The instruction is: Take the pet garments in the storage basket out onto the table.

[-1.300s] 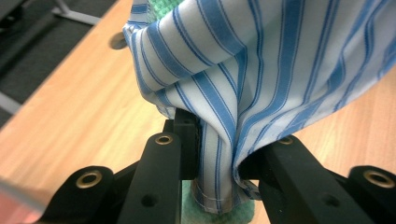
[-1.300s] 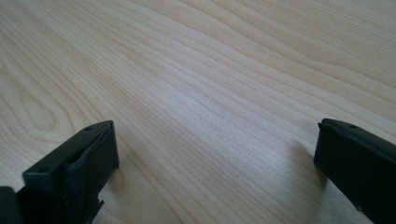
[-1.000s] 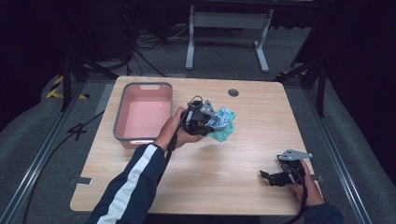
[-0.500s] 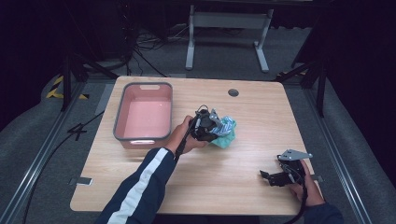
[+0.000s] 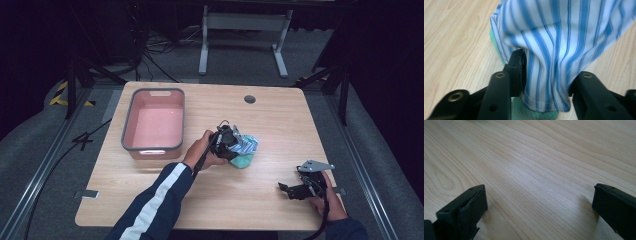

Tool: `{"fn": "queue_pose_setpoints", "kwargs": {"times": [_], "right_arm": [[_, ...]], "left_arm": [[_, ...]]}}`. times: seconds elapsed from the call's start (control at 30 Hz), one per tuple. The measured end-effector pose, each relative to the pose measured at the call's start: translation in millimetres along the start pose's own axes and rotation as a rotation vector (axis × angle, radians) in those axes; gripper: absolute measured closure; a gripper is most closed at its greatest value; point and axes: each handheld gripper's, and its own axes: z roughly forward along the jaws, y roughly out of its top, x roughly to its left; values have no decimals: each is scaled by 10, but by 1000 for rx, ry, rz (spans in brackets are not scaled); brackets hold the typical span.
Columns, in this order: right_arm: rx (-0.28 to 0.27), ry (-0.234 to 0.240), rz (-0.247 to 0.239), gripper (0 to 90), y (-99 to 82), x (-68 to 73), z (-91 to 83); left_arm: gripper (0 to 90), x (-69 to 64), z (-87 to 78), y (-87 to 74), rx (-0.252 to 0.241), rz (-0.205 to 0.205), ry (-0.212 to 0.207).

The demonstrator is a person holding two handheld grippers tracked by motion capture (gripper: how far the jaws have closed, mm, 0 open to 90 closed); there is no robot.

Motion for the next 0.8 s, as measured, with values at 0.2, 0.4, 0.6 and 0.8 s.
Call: {"fn": "queue_pose_setpoints", "kwargs": {"times": [0.2,0.4,0.6,0.8], "right_arm": [[0,0,0,1,0,0,0],[0,0,0,1,0,0,0],[0,0,0,1,0,0,0],[0,0,0,1,0,0,0]], "left_arm": [[484,-28,10,-23,6,7,-9],[377,-34,-70,-15,-28,10,16],[299,-37,-190,-16,-65,3,49],[257,-30,-330,-1,-111,16,115]]}}
